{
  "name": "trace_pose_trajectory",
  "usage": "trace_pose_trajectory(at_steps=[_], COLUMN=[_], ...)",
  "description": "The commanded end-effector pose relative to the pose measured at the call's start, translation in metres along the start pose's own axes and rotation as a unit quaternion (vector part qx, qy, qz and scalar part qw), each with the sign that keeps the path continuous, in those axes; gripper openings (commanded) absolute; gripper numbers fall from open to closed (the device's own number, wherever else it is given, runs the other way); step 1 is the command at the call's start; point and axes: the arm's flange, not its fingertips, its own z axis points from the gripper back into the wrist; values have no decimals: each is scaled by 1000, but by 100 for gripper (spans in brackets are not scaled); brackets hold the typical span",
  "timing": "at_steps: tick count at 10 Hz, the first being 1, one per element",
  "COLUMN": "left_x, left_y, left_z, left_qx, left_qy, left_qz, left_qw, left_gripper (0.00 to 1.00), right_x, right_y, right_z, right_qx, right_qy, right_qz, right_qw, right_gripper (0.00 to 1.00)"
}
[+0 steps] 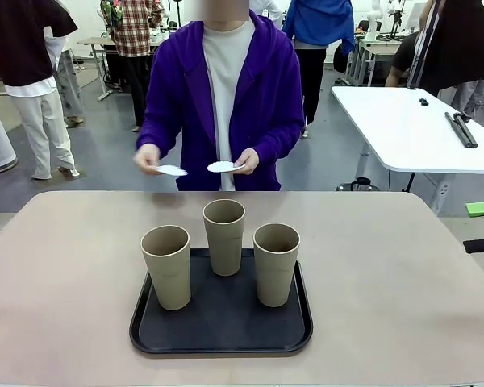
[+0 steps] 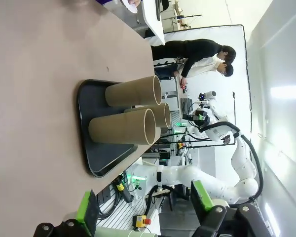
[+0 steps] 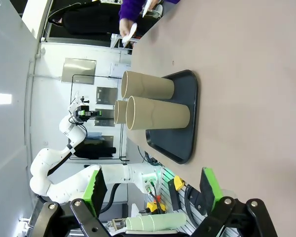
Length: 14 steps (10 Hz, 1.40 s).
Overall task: Place coasters on the table and set cups on them.
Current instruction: Pick up one Reusable plastic cup and place it on a coaster set by the human.
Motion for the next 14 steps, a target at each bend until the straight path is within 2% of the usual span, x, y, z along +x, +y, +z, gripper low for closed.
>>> trace_pose_trajectory(at_steps=[1,14], left_x=[0,0], left_y=[0,0], left_z=[5,5], left_qx=[-8,-8], left_qy=[2,2], left_qz=[-10,-10], left_qw=[1000,1000], left_gripper=[100,100], right_x=[1,1], right_y=[-1,-1], right_z=[0,0], right_qx=[1,1], right_qy=[-1,-1], right_qz=[0,0], right_qw=[1000,1000], right_gripper=[100,100])
